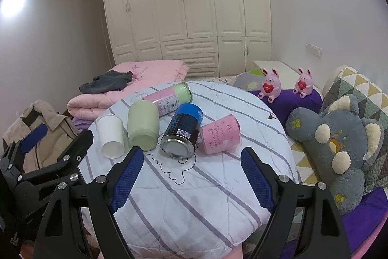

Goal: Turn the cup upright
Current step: 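Move the left tool toward the pink-and-green jar lying on its side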

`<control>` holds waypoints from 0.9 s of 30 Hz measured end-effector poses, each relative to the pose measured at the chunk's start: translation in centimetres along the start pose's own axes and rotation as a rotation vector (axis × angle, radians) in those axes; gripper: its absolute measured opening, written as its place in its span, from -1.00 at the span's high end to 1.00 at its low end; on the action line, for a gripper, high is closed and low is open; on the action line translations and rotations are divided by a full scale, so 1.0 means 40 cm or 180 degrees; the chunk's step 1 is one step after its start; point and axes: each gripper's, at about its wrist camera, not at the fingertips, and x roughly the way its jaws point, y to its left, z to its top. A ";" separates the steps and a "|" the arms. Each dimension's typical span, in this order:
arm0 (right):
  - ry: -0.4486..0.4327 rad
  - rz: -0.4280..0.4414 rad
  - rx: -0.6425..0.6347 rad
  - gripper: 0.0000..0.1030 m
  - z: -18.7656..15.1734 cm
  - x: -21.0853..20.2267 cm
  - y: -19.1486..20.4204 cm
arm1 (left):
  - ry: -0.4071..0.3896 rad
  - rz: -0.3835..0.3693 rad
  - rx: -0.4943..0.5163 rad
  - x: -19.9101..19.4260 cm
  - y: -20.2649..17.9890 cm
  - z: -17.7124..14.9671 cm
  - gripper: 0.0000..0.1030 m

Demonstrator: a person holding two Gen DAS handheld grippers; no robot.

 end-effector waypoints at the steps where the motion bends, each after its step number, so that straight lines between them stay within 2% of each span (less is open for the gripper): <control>1: 0.0010 -0.0001 0.0007 -0.63 0.004 0.004 -0.001 | 0.0004 0.0002 0.0009 0.005 0.001 0.006 -0.99; 9: 0.0163 -0.0144 0.0009 -0.63 0.058 0.054 -0.009 | 0.0149 0.0023 0.0105 0.066 0.001 0.053 -0.99; 27: 0.0863 -0.0338 0.0261 -0.64 0.171 0.269 -0.059 | 0.0784 -0.0414 0.0649 0.348 -0.037 0.187 -0.99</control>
